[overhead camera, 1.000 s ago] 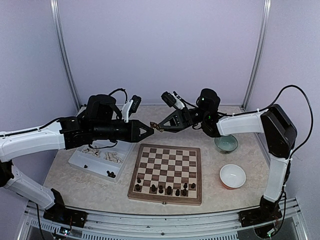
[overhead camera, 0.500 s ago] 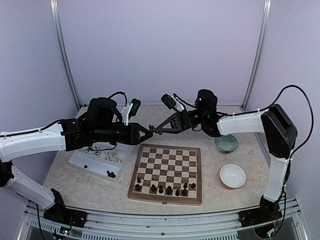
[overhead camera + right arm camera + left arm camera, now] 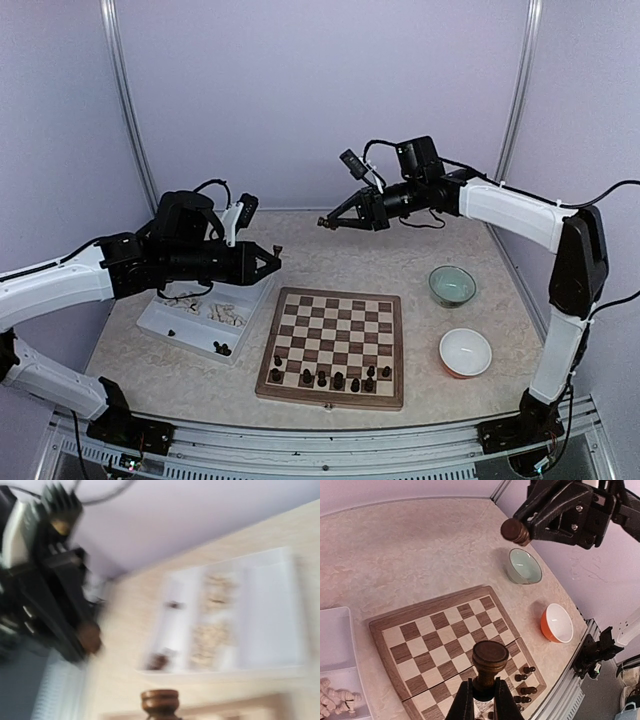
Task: Set up the chess pieces on the board
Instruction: Pass from the left arm to the right, then place the knight on the chessboard.
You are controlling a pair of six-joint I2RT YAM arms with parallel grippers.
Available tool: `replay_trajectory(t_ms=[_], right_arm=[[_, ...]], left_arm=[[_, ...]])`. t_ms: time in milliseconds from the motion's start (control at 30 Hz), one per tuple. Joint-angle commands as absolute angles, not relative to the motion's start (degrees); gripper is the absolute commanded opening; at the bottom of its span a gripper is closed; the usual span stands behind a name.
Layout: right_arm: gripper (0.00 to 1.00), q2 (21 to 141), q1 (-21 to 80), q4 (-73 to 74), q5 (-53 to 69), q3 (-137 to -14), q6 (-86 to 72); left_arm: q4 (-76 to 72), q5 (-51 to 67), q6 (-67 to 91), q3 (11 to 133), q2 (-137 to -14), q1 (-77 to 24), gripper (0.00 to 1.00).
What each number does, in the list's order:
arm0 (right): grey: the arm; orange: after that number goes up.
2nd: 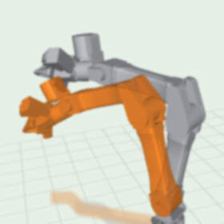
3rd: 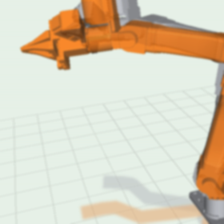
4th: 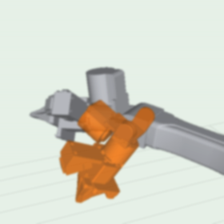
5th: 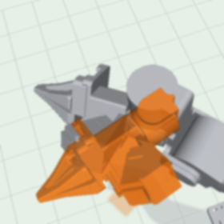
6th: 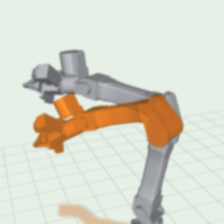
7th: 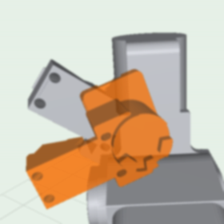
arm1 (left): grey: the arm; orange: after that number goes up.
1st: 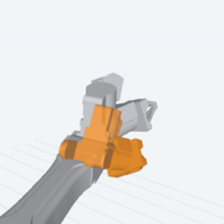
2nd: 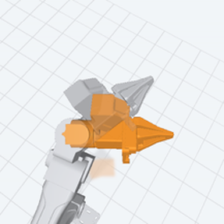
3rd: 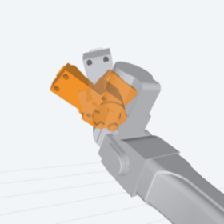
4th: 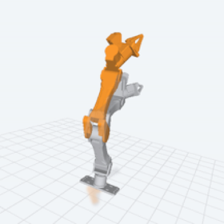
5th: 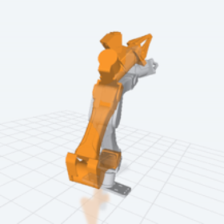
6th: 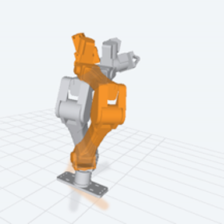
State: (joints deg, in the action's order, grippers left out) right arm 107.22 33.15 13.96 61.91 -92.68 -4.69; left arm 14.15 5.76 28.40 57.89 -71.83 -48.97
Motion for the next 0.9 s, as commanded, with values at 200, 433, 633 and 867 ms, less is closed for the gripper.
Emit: replay_trajectory(t_ms=[200,433,633,867], right_arm=[[0.0,103.09,37.05,50.78,22.51,-96.92,39.39],[0.0,105.78,42.32,60.44,5.56,-95.38,51.08],[0.0,109.17,46.27,65.38,-6.21,-91.57,54.77],[0.0,114.28,49.48,67.15,-8.7,-93.07,52.71]], left_arm=[[22.67,2.3,18.79,56.47,-68.35,-41.93,0.04],[21.11,0.79,14.63,51.74,-68.01,-37.59,0.03],[17.65,3.82,14.09,48.67,-66.7,-33.43,0.03],[17.1,5.28,14.31,46.93,-63.98,-32.17,0.03]])
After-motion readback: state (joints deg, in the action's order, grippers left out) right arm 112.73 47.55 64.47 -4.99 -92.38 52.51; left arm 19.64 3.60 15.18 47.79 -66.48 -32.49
